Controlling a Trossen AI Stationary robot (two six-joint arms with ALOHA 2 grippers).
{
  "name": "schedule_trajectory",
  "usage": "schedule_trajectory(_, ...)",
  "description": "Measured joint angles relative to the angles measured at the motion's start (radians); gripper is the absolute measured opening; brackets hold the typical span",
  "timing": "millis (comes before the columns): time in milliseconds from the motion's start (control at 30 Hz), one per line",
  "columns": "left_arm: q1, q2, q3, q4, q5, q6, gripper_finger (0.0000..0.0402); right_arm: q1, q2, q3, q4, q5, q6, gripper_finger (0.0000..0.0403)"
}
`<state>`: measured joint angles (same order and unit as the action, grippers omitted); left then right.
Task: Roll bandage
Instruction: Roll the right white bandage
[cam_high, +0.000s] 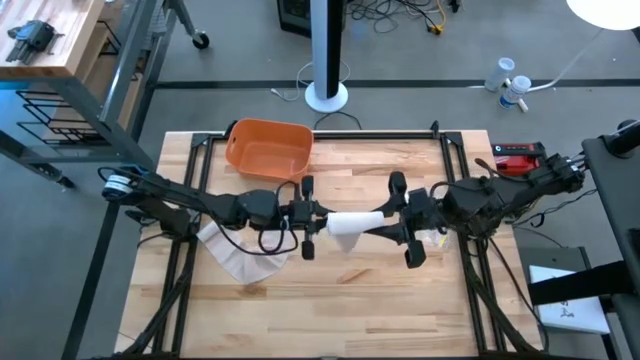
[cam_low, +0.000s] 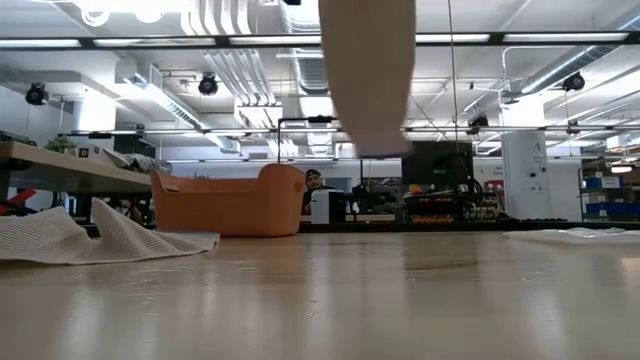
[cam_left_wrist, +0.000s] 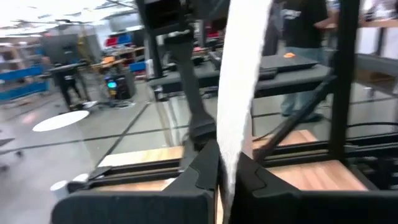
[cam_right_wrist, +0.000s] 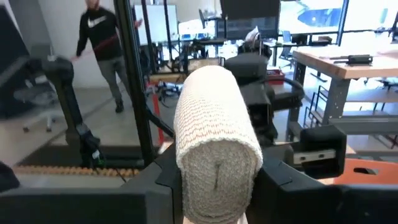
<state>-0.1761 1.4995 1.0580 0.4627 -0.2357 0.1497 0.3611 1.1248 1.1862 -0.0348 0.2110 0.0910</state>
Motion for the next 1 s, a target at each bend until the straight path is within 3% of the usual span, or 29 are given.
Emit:
schedule_trajectory(233,0.000,0.061,0.000,0.078,-0.074,0.017,0.0000,-0.002,-0.024,0.000,-0.016,0.047,0.026,0.0104)
schedule_trajectory(400,-0.004,0.088,0.002,0.108,-0.018,0.022,0.0000,-0.002,-0.024,0.000,-0.080,0.208,-0.067,0.0105)
schedule_trajectory(567,-0.007,0.068,0.002,0.051,-0.045,0.066,0.0011,-0.002,-0.010,-0.005,-0.096,0.222,-0.177,0.0105)
schedule_trajectory(733,-0.006,-0.014,0.001,-0.108,-0.056,0.108,0.0070,-0.002,-0.012,-0.011,-0.119,0.201,-0.220,0.0104)
schedule_trajectory(900,-0.011,-0.104,0.001,-0.276,-0.069,0.216,0.0161,-0.002,-0.012,-0.011,-0.170,0.200,-0.304,0.0111)
schedule_trajectory(1000,-0.014,-0.153,0.001,-0.294,-0.074,0.291,0.0215,-0.008,-0.010,-0.015,-0.214,0.201,-0.313,0.0107)
